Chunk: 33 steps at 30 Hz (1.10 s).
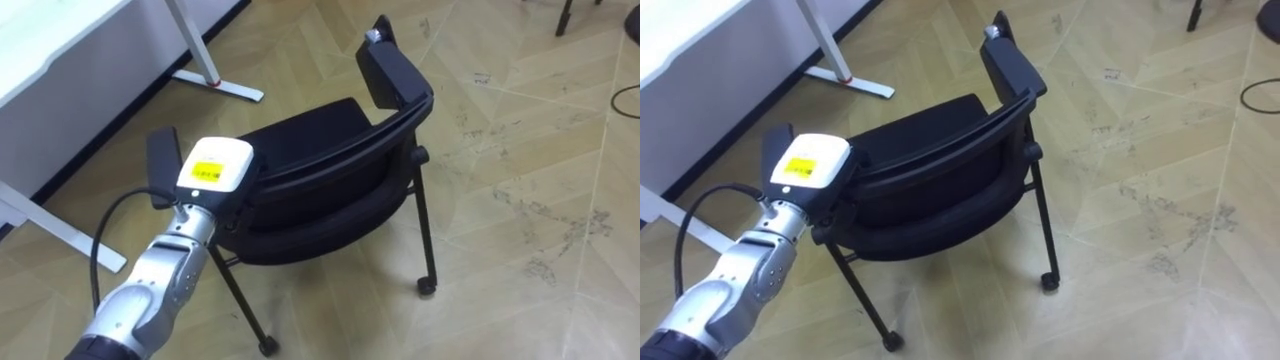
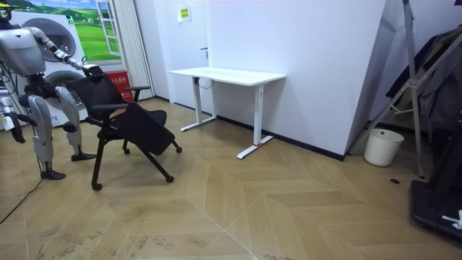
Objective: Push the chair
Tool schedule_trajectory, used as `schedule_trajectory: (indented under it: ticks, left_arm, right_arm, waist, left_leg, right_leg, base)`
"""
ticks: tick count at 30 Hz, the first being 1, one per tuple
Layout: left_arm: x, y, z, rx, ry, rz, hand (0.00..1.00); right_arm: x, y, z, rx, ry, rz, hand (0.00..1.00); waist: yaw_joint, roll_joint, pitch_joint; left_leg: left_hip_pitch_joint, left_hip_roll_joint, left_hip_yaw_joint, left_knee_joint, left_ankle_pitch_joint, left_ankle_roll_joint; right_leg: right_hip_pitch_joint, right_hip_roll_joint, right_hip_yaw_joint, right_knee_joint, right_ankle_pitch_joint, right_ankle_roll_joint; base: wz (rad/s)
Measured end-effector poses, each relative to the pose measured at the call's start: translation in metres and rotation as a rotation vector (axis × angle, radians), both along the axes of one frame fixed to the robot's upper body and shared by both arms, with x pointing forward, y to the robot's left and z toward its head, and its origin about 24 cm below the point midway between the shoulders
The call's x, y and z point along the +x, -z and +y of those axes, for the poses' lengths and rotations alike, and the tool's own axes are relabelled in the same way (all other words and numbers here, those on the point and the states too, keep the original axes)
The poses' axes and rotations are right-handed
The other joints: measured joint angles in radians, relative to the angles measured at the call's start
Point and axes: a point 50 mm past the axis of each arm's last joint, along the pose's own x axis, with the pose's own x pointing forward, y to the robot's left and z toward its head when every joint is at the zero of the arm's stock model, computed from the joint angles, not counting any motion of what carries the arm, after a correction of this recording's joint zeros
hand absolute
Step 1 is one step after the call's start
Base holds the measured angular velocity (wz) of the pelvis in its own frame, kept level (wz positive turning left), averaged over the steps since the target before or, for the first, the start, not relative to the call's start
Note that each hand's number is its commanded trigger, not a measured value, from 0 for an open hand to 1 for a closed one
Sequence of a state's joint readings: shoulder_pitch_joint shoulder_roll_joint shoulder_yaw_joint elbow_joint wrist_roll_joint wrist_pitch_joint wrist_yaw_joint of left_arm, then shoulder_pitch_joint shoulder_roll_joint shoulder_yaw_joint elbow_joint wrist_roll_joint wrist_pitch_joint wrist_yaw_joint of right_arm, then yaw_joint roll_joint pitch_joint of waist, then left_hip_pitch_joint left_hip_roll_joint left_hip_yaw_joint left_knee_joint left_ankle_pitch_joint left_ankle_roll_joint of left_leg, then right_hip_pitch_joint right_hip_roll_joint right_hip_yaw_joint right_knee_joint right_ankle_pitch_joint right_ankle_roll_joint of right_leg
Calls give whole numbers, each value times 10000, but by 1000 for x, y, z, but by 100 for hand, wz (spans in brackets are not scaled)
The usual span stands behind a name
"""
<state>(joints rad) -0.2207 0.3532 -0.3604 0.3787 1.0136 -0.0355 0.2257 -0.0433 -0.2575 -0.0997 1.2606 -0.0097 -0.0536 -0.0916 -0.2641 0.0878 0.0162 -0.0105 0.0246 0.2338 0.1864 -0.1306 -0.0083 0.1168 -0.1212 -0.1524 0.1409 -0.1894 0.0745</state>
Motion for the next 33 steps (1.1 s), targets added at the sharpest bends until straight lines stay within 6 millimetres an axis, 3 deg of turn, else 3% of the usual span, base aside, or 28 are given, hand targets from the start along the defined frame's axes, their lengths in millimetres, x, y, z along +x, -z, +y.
schedule_trajectory:
  ticks: [7, 12, 16, 20, 23, 27, 33]
  left_arm:
    - [2, -2, 1, 305, 414, -159, 100]
    - [2, -5, 1, 434, 508, -98, 100]
    - [2, -6, -1, 408, 647, -24, 100]
    - [2, -8, -3, 430, 756, -27, 100]
    - [3, -11, -4, 450, 849, -44, 100]
    - [5, -13, -5, 495, 939, -79, 100]
    - [5, -14, -3, 655, 1042, -41, 100]
  right_arm:
    - [72, -38, -9, -2789, -2447, -1883, 0]
    - [113, -73, -8, -4668, -4326, -3268, 0]
    - [139, -102, 4, -6020, -5810, -4487, 0]
    - [157, -123, 19, -6964, -7124, -5248, 0]
    - [171, -145, 42, -7913, -8422, -6241, 0]
    - [177, -156, 57, -8179, -8960, -6914, 0]
    - [183, -178, 79, -8720, -9703, -8094, 0]
  waist:
    - [231, -339, -55]
    - [317, -337, -62]
    - [633, -363, -75]
    - [804, -428, -94]
    - [890, -524, -91]
    - [1073, -733, -71]
    - [1201, -743, -66]
  left_leg:
    - [5, 17, 107, 8, 0, 1]
    - [-12, 36, 105, 9, 0, 1]
    - [43, 44, 125, -8, 0, 1]
    - [30, 52, 123, -22, 0, 1]
    - [79, 46, 122, -186, 2, -1]
    - [146, 42, 105, -202, 2, -2]
    - [164, 54, 129, -209, 1, -4]
  right_leg:
    - [-131, -4, 63, 143, 3, -1]
    - [-161, 5, 73, 139, 3, -1]
    - [-205, 10, 247, 166, 3, -1]
    - [-306, 14, 357, 240, 3, -1]
    - [-314, 20, 363, 309, 3, -1]
    - [-294, 20, 390, 291, 3, -1]
    - [-278, 24, 434, 283, 3, 0]
  base:
    - [-5]
    - [-2]
    - [-12]
    - [-9]
    - [0]
    - [-1]
    - [-3]
